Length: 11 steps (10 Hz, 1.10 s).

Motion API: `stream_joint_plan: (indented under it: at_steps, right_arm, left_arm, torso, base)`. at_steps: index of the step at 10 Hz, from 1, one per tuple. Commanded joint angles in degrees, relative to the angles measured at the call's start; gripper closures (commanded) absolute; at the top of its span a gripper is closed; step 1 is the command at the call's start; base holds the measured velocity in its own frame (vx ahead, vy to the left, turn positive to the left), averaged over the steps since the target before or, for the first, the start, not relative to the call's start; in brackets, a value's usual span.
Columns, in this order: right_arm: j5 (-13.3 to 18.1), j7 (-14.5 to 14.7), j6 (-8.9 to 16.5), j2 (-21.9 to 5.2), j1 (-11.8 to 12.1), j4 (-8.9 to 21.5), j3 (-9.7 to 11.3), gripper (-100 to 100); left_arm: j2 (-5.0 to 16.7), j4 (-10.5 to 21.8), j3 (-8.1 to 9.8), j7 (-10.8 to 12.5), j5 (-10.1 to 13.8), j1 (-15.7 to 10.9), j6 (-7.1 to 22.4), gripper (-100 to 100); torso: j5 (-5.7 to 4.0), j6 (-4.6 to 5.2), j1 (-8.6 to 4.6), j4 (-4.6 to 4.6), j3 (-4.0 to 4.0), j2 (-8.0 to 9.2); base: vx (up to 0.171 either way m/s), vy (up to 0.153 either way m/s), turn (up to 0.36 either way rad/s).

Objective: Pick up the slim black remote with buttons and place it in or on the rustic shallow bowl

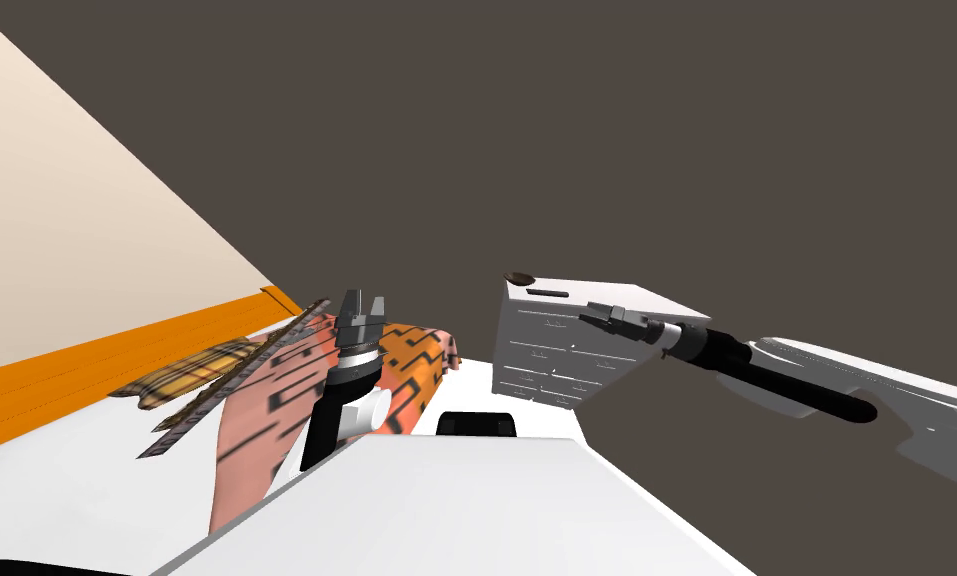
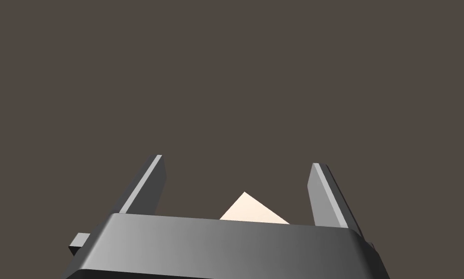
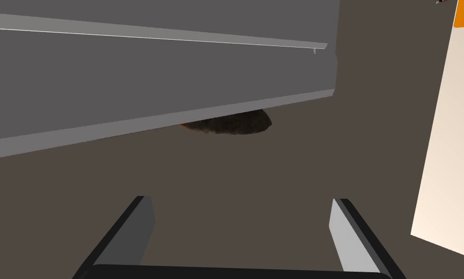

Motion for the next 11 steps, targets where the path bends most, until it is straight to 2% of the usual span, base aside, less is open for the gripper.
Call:
stream_joint_plan:
  at_steps: [1, 3, 4, 6, 7, 9, 10, 11]
  right_arm:
    - [1.1, -0.5, -1.5, -2.9, 0.0, 1.9, -0.3, -100]
    - [1.1, -0.5, -1.5, -5.7, 0.0, 1.9, -0.3, -100]
    - [2.1, -1.1, -2.9, -7.8, 0.2, 3.6, -0.7, -100]
    - [2.1, -1.1, -2.9, -10.5, 0.2, 3.6, -0.7, -100]
    - [3.2, -1.9, -4.3, -12.6, 0.4, 5.1, -1.0, -100]
    - [3.2, -1.9, -4.3, -15.2, 0.4, 5.1, -1.0, -100]
    - [4.2, -2.8, -5.7, -17.4, 0.6, 6.6, -1.2, -100]
    - [4.2, -2.8, -5.7, -19.1, 0.6, 6.6, -1.2, -100]
  left_arm:
    - [0.0, 0.0, 0.00, 0.0, 0.0, 0.0, 0.0, 0]
    - [0.0, 0.0, 0.00, 0.0, 0.0, 0.0, 0.0, 0]
    - [0.0, 0.0, 0.00, 0.0, 0.0, 0.0, 0.0, 0]
    - [0.0, 0.0, 0.00, 0.0, 0.0, 0.0, 0.0, 0]
    - [0.0, 0.0, 0.00, 0.0, 0.0, 0.0, 0.0, 0]
    - [0.0, 0.0, 0.00, 0.0, 0.0, 0.0, 0.0, 0]
    - [0.0, 0.0, 0.00, 0.0, 0.0, 0.0, 0.0, 0]
    - [0.0, 0.0, 0.00, 0.0, 0.0, 0.0, 0.0, 0]
  torso:
    - [0.00, 0.00, 0.00, 0.00, 0.00, 0.00]
    - [-0.01, 0.00, -0.03, -0.01, -0.02, -0.04]
    - [-0.01, 0.01, -0.01, 0.00, 0.00, -0.01]
    - [-0.01, 0.00, -0.02, -0.01, -0.02, -0.03]
    - [-0.01, 0.01, 0.00, 0.00, 0.00, -0.01]
    - [-0.01, -0.01, -0.03, -0.01, -0.02, -0.04]
    - [-0.01, 0.02, 0.00, 0.00, 0.00, -0.01]
    - [-0.01, -0.02, -0.02, -0.01, -0.01, -0.02]
  base:
    - [0.013, -0.013, 0.122]
    - [0.010, -0.014, 0.021]
    - [0.011, -0.014, 0.112]
    - [0.010, -0.013, 0.031]
    - [0.012, -0.016, 0.092]
    - [0.009, -0.016, 0.050]
    - [0.009, -0.018, 0.109]
    - [0.010, -0.020, 0.073]
